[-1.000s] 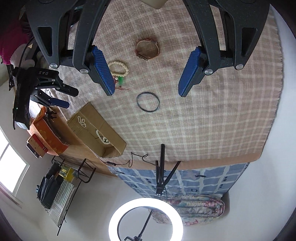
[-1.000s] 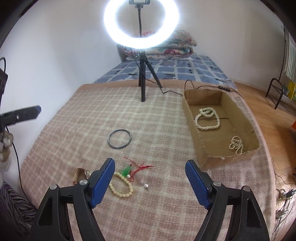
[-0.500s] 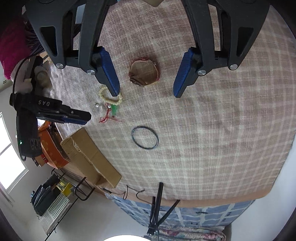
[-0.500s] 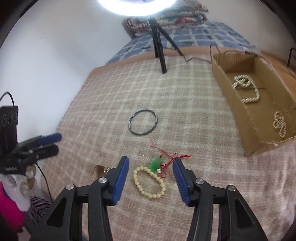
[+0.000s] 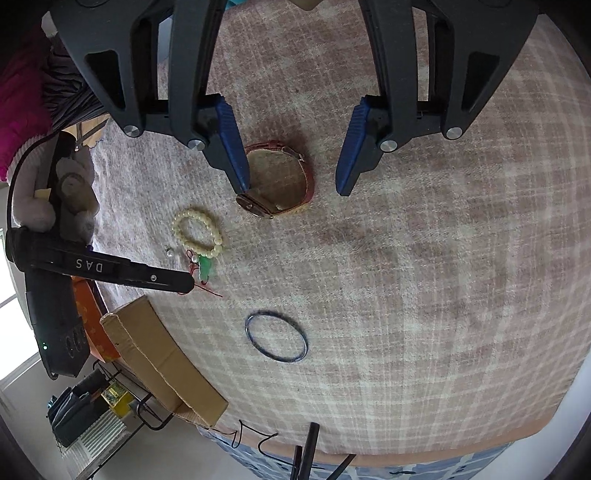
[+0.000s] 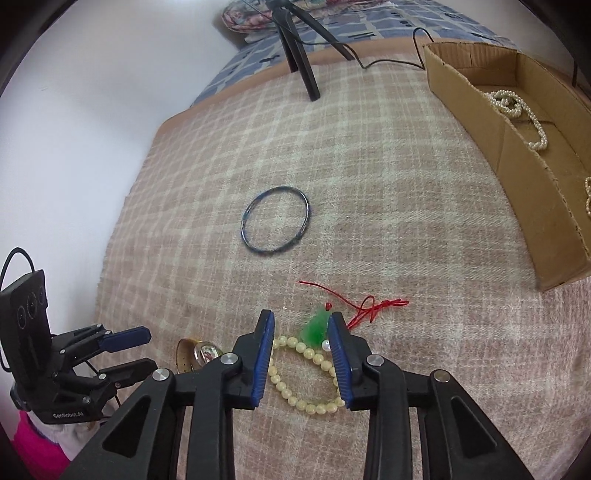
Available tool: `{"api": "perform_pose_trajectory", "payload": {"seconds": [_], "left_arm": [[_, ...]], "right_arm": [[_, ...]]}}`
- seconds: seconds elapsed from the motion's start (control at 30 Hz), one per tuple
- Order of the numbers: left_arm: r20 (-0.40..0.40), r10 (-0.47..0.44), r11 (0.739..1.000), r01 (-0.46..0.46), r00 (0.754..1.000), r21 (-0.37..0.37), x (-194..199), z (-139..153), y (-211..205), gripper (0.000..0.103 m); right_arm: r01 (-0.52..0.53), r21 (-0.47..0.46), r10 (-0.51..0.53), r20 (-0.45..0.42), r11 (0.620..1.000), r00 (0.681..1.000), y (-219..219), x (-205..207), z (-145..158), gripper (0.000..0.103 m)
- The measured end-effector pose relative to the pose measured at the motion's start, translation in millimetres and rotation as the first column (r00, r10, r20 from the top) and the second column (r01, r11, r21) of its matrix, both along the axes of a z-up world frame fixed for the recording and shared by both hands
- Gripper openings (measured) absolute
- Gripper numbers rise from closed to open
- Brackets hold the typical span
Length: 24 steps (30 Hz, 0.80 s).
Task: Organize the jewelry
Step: 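Move the right tool back to the blanket toward the bead bracelet, then close the right tool on the green pendant of the bead bracelet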
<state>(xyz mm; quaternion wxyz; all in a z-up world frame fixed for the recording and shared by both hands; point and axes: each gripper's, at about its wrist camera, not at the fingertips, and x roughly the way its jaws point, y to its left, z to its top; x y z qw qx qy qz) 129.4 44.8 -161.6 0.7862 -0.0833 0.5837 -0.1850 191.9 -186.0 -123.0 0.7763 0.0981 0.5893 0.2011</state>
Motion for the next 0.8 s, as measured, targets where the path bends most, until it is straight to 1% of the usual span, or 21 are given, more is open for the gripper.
{"api": "perform_pose_trajectory", "payload": {"seconds": [0.1, 0.3, 0.6, 0.67, 0.8], "left_arm": [[-0.018, -0.001, 1.0, 0.0, 1.0, -0.003, 0.8, -5.3, 0.3, 0.05], [-0.027, -0.009, 1.0, 0.009, 1.0, 0.007, 4.3, -11.9, -4.0, 0.05], [-0.045, -0.017, 1.0, 0.017, 0.999, 0.019, 7.9, -20.7, -7.7, 0.049], [-0.052, -0.025, 0.999, 0.027, 0.998, 0.029, 8.0, -24.8, -11.2, 0.045], [-0.061, -0.04, 0.998, 0.043, 0.997, 0.051, 8.1, -31.5, -17.6, 0.044]], "right_arm": [[0.003, -0.024, -0.003, -0.008, 1.0, 1.0, 3.7, 2.5, -5.2, 0.031], [0.008, -0.039, -0.009, -0.021, 0.999, 1.0, 7.8, 7.0, -14.6, 0.029], [0.011, -0.089, -0.013, -0.022, 0.996, 1.0, 14.1, 12.3, -22.8, 0.026], [0.005, -0.111, -0.007, -0.019, 0.994, 1.0, 17.9, 12.4, -25.7, 0.025], [-0.011, -0.155, 0.011, 0.002, 0.988, 1.0, 26.0, 10.8, -28.4, 0.024]]}}
